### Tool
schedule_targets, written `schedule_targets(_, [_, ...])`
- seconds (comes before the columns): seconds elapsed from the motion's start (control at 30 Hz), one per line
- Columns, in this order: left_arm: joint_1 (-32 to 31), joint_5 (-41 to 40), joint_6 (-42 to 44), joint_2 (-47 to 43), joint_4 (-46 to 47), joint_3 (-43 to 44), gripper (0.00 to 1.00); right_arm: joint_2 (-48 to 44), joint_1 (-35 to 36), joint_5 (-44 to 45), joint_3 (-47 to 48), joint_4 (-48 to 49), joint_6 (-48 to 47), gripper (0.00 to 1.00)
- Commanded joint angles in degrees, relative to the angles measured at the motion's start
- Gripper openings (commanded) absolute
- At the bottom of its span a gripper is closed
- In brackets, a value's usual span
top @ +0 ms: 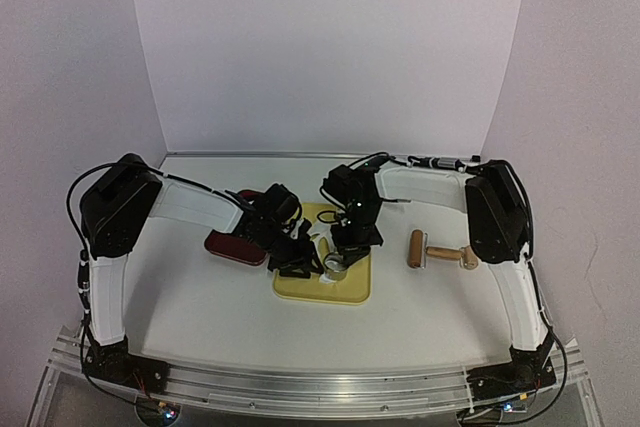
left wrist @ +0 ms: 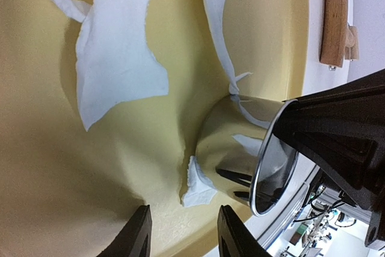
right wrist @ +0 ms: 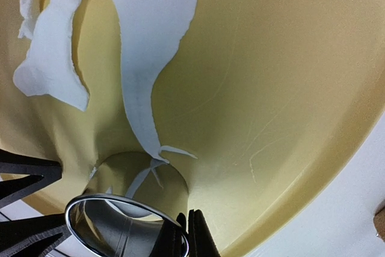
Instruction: Roll out the dumpling wrappers from the dough
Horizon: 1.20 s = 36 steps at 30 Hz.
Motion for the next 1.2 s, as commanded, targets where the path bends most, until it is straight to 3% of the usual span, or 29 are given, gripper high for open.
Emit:
schedule_targets(0.0, [-0.65,0.61,-1.03,1.21,-0.3,1.49,0.38,0.84,0.9,6.4,-2.02,-1.55,-0.63,0.0])
schedule_targets(0.5, [-1.34,-1.46,-4.37,-0.93,0.63,-2.78,0.32,4.63,3.96,13.24,-0.47,-5.07,-0.46,0.0])
schedule_targets(1.17, [-1.8,2.34,-7.87,4.77,5.62,-0.69,0.21,8.17,4.0,11.6,2.24,-6.97,0.88,0.0])
